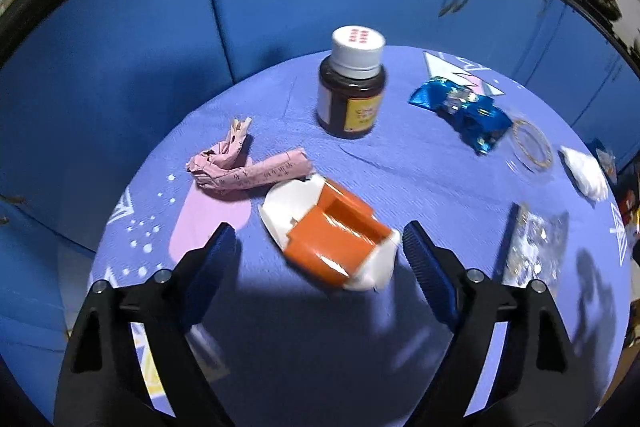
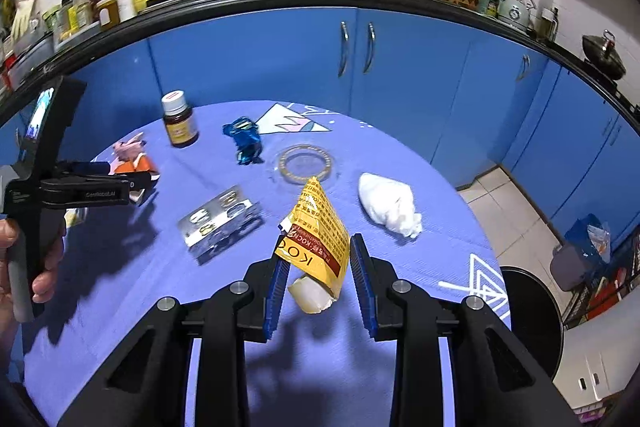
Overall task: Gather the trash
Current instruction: 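Lift the yellow wrapper with the right gripper while the left gripper grasps the orange box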
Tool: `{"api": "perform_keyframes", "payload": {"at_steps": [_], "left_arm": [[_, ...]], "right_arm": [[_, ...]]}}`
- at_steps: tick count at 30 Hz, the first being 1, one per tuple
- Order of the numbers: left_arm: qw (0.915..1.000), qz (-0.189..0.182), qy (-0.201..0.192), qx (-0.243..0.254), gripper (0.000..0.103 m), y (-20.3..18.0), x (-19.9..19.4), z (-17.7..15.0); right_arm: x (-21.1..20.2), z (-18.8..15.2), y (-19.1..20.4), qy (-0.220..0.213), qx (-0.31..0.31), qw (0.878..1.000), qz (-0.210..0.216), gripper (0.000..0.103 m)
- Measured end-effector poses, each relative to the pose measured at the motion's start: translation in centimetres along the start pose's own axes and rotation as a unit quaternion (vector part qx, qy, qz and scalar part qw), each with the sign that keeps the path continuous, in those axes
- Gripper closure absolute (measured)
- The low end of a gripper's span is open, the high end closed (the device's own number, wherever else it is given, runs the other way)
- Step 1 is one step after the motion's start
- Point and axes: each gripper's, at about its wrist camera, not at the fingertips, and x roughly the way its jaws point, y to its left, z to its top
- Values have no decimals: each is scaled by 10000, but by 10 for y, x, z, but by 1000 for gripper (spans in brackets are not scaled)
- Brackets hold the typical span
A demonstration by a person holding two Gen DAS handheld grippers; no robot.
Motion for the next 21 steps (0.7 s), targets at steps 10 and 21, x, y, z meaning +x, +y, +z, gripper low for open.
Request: {"api": "perform_keyframes", "payload": {"at_steps": [10, 21], "left_arm": [[9995, -284, -1, -164, 69, 7, -5, -11], [9989, -382, -284, -31, 74, 0, -52, -38]], "right_arm": [[-3, -1, 2, -1, 11, 10000, 89, 73], [-44, -9, -5, -275, 40, 9996, 11, 73]]}}
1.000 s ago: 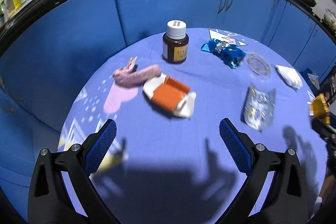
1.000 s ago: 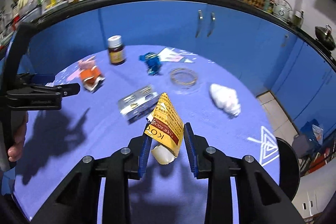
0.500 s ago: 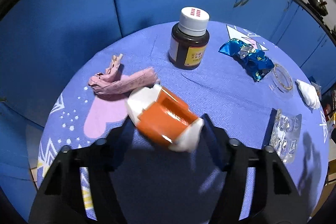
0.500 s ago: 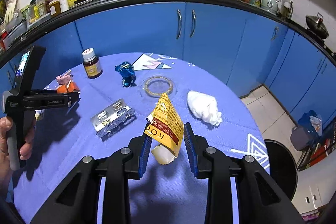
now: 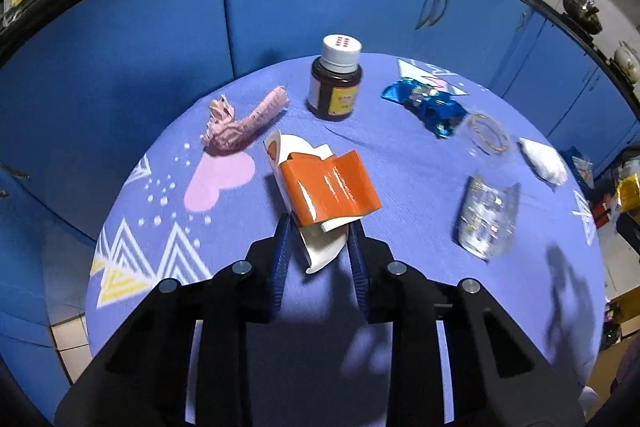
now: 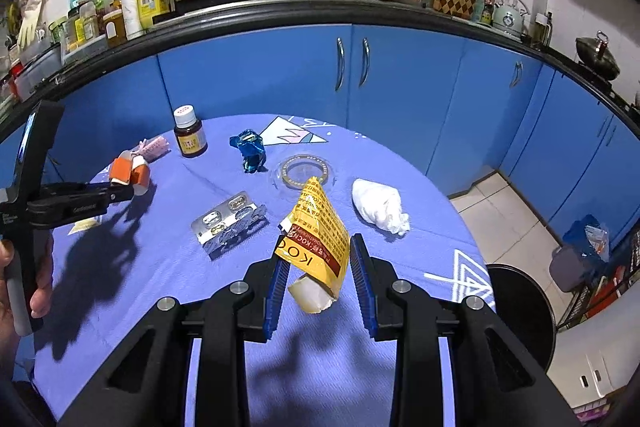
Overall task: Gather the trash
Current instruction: 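Lift the yellow wrapper with the right gripper while the left gripper grasps the orange box, then carry the yellow wrapper and orange box with both grippers over the black bin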
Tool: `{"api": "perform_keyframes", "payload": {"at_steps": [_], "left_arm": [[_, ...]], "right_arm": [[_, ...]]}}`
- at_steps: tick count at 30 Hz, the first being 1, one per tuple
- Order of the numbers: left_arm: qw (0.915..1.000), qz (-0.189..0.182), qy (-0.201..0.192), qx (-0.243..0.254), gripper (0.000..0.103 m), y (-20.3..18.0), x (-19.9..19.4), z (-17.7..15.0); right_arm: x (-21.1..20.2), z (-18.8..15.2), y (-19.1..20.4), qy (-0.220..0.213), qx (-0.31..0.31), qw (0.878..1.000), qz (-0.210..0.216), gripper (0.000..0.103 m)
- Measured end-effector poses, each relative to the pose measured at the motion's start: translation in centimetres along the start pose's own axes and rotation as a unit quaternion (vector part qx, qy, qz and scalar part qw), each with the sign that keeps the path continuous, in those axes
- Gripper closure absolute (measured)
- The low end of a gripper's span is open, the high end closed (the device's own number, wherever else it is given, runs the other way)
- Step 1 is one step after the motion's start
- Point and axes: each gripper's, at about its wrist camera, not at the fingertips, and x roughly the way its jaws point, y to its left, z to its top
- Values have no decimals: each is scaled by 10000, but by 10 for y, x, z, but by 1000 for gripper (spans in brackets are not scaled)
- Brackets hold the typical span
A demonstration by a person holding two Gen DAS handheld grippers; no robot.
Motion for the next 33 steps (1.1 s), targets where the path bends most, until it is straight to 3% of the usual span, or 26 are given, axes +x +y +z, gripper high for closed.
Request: {"api": "perform_keyframes", "payload": {"at_steps": [17, 33], "left_arm": [[9954, -295, -388, 830, 74, -87, -61, -17], [9778, -782, -476, 1884, 74, -209, -67, -19]], "right_arm": [[-60, -13, -44, -383, 244, 9983, -354, 72], [-87, -31, -117, -593, 737, 9919, -848, 72]]}}
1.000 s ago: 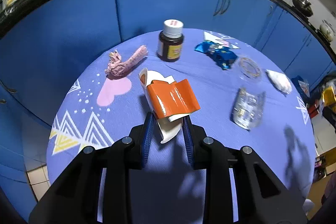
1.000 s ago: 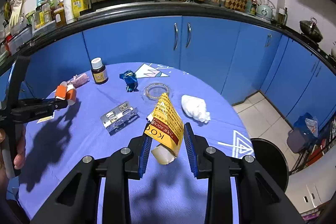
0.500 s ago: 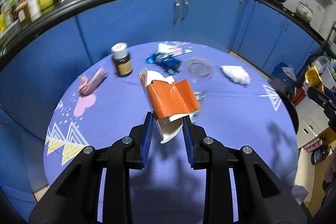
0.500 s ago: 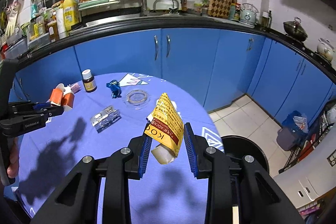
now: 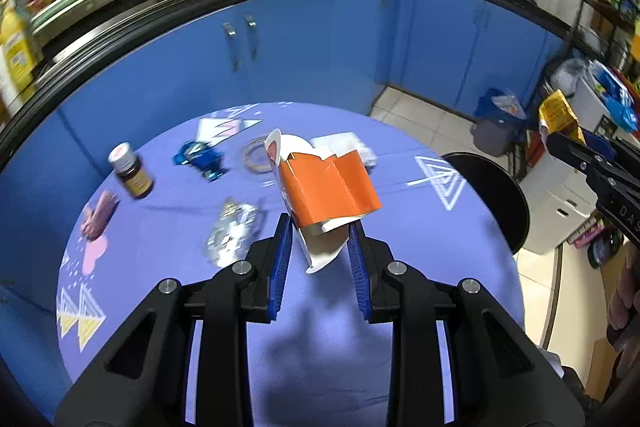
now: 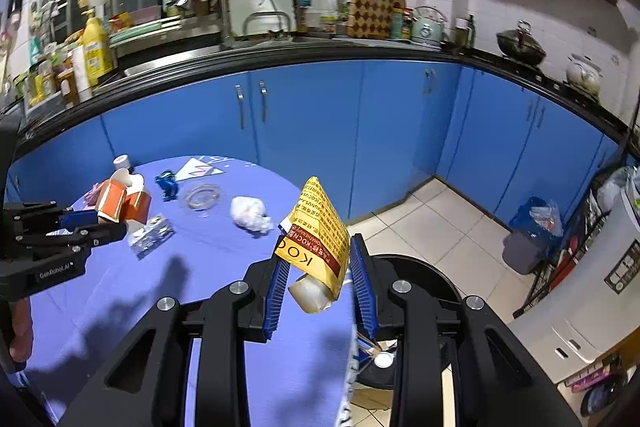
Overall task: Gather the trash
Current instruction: 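Carry the yellow wrapper and orange box with both grippers over the black bin, then open the right gripper then the left gripper to drop both items into the bin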
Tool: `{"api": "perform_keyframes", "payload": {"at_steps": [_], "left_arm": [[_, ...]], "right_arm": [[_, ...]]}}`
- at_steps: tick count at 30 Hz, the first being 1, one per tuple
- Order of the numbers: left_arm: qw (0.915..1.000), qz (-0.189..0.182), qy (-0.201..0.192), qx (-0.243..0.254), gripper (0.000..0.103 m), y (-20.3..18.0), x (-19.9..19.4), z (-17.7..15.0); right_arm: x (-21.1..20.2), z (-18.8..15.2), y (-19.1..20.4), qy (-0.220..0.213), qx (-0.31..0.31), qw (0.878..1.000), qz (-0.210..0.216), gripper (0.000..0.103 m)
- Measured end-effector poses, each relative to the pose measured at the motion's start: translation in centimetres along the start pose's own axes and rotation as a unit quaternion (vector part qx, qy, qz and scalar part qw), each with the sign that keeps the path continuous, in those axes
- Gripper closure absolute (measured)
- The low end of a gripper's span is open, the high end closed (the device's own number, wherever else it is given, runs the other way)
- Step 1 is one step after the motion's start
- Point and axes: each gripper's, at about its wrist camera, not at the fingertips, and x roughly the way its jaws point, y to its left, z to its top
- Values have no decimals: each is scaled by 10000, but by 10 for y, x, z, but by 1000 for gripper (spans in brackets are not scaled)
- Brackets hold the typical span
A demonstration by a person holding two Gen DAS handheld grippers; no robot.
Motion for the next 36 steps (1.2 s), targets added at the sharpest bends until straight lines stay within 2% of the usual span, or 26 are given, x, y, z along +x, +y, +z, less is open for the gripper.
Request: {"api": "perform_keyframes", "payload": {"at_steps": [14, 24, 25, 26, 30, 32, 35, 36], "left_arm": [[9973, -390, 57, 612, 74, -75, 39, 44], [9934, -591, 51, 979, 74, -117, 64, 76], [9932, -601, 58, 991, 74, -119, 66, 78], [9929, -612, 59, 1014, 74, -121, 68, 80], [9919, -644, 46, 1094, 74, -126, 75, 86], [9915, -686, 59, 1107, 74, -129, 80, 88], [9909, -740, 62, 1127, 74, -133, 84, 90], [9904, -761, 61, 1156, 74, -135, 85, 90]], "right_arm": [[22, 5, -60, 71, 248, 9990, -368, 72], [49, 12, -93, 229, 422, 9980, -423, 70], [52, 12, -96, 235, 445, 9978, -439, 68], [54, 12, -98, 231, 466, 9975, -468, 62], [63, 14, -102, 228, 462, 9966, -644, 59], [65, 14, -104, 202, 446, 9959, -764, 39], [61, 13, -107, 82, 450, 9951, -875, 24], [61, 13, -109, 62, 458, 9946, -929, 23]]}}
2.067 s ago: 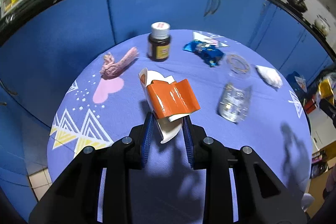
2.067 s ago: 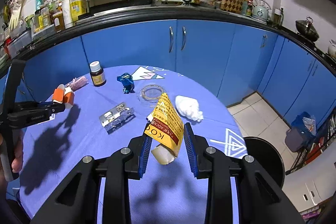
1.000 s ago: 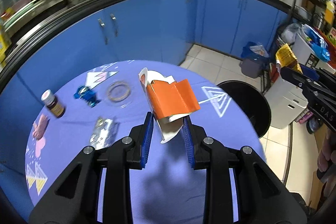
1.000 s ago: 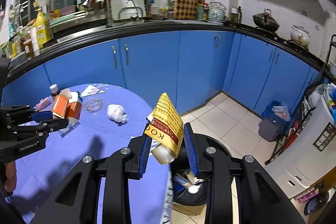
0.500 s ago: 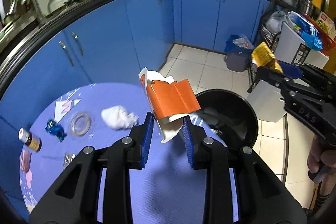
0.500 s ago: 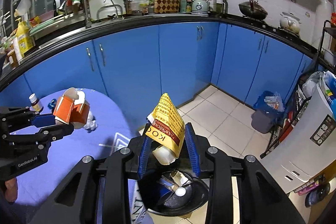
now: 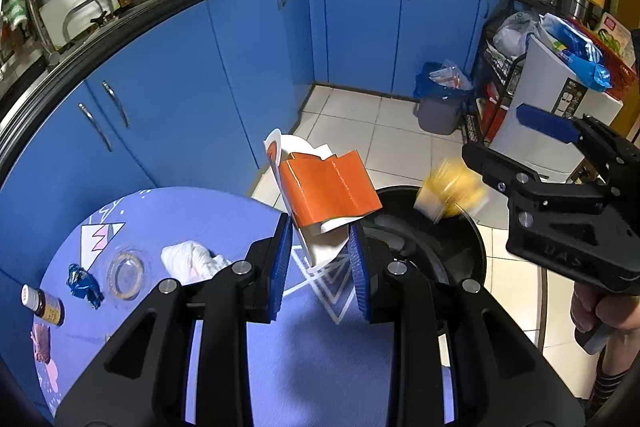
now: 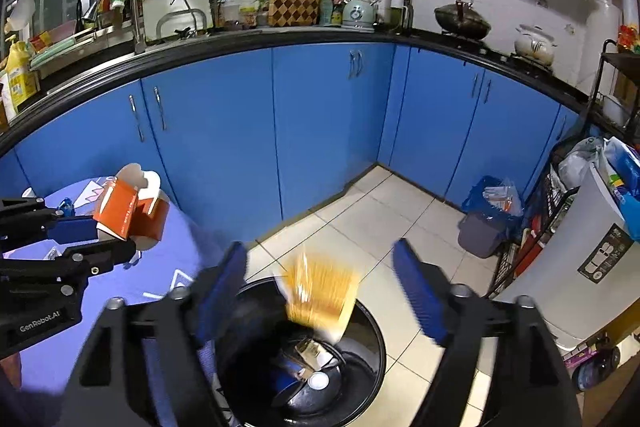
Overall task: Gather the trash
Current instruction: 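Open the right gripper then the left gripper to drop both items into the bin, then grasp the silver pill blister pack with the left gripper while the right gripper grasps the white tissue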
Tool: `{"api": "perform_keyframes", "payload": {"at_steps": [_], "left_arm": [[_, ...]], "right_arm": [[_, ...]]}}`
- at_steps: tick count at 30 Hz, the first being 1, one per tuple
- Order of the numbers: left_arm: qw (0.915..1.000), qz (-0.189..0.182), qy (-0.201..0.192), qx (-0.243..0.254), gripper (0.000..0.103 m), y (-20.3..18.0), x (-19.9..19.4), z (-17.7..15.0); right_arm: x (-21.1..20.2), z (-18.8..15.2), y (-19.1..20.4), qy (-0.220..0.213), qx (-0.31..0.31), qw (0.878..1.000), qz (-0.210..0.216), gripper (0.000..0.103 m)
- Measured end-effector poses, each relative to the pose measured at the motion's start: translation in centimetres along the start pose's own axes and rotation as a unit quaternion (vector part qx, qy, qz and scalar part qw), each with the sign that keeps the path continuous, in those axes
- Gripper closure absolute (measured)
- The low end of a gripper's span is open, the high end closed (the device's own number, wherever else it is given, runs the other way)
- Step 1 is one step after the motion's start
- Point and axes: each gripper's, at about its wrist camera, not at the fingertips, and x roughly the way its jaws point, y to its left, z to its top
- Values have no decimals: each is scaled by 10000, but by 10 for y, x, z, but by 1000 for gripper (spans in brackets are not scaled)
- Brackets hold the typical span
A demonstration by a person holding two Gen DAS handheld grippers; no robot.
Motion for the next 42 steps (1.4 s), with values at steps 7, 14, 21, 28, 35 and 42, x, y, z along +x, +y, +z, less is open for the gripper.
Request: {"api": "perform_keyframes", "payload": {"at_steps": [7, 14, 21, 28, 35, 42], "left_arm": [[9996, -233, 73, 166, 74, -21, 14, 7], [9987, -363, 109, 354, 73, -40, 28, 17], [9986, -392, 78, 343, 50, -47, 35, 22], [9984, -277, -281, 398, 9, -47, 25, 20], [9998, -27, -161, 80, 9, -18, 15, 8], [9977, 570, -45, -354, 9, 40, -4, -30]], "right_arm": [[10, -8, -17, 149, 238, 9993, -253, 22], [10, -25, -34, 212, 221, 9962, -813, 22], [10, -36, -48, 319, 430, 9956, -768, 22], [11, -38, -47, 357, 434, 9956, -745, 22], [2, -32, -29, 278, 429, 9978, -427, 22], [3, -27, 28, 330, -14, 9994, 64, 22]]}}
